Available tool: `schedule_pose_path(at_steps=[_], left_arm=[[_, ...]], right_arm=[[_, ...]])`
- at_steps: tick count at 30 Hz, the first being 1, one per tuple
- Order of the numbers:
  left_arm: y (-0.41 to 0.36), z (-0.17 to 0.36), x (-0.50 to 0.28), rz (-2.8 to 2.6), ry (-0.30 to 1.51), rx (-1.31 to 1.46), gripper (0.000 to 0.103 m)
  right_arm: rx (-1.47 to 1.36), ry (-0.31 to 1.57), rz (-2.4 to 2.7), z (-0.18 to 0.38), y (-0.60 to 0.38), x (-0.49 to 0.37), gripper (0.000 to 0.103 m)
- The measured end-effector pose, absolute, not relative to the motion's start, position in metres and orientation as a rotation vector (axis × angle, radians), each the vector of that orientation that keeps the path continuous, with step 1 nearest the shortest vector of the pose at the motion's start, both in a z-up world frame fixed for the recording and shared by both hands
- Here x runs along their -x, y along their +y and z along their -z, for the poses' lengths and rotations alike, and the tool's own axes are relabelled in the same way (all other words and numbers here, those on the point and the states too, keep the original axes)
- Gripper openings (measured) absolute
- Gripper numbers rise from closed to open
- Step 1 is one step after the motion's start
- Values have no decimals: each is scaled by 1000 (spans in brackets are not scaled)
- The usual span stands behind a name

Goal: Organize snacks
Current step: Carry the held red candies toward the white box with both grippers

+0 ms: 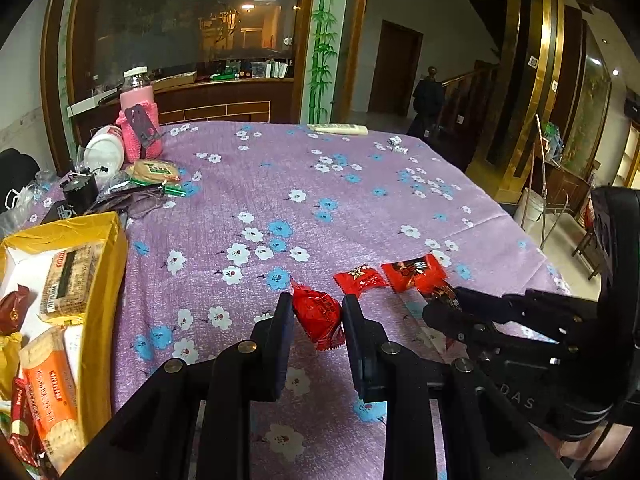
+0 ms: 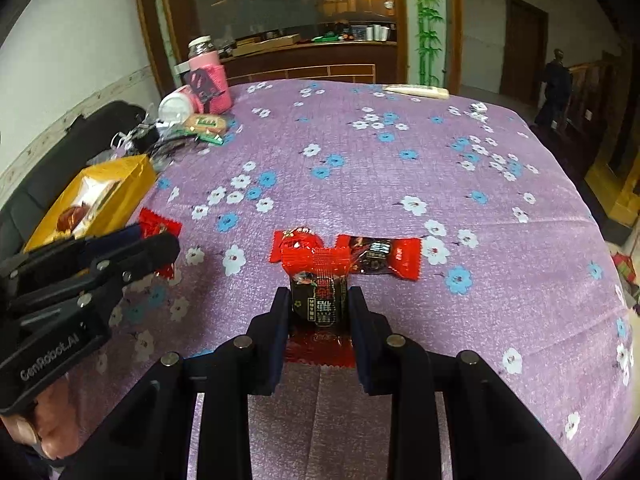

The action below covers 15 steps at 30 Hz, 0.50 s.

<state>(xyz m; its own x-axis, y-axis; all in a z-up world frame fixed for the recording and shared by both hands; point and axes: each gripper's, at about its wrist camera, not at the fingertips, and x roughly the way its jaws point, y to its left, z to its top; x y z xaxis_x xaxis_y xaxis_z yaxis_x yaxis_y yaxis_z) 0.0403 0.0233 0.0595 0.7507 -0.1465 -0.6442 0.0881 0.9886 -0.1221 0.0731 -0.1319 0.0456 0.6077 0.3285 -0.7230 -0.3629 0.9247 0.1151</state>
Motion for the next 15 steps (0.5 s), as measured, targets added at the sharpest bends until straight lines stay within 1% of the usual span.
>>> schedule_pose_path(at_steps=[8, 15], left_arm=[[28, -72, -17, 146, 697, 85, 25], [53, -76, 11, 125, 683, 117, 25]], right_arm=[[0, 821, -402, -49, -132, -28, 27], [9, 805, -457, -54, -112, 3, 27]])
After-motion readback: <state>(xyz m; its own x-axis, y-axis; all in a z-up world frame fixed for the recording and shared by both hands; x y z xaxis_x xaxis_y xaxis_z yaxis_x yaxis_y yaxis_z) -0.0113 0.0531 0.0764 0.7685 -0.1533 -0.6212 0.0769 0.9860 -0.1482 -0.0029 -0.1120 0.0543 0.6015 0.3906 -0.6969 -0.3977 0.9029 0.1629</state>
